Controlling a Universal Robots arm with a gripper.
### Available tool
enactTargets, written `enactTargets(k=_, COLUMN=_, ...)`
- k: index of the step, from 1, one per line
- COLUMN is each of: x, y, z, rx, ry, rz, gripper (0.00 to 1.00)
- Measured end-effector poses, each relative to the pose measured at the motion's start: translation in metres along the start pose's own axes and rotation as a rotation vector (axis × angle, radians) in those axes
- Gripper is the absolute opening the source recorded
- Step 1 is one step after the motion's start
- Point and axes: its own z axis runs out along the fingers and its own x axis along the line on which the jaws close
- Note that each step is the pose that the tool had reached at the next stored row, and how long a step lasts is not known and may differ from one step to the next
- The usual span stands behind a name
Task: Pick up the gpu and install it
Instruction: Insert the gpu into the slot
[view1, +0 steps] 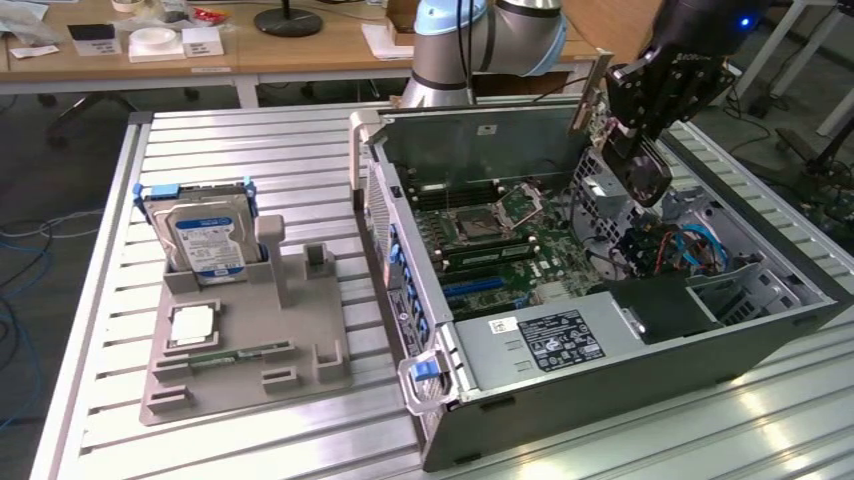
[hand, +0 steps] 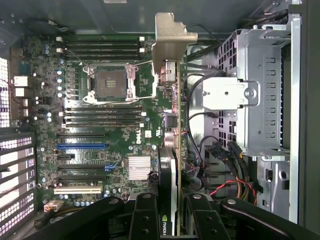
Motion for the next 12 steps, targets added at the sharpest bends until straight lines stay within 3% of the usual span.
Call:
enactTargets(k=4, x=0.0000, y=0.0000, z=0.0000, rx=-0.0012, ry=0.0024, rz=-0.047, gripper=0.27)
enactTargets(k=12, x=0.0000, y=0.0000, z=0.0003, rx=-0.0045, ry=0.0094, rz=-0.191, gripper=0.27)
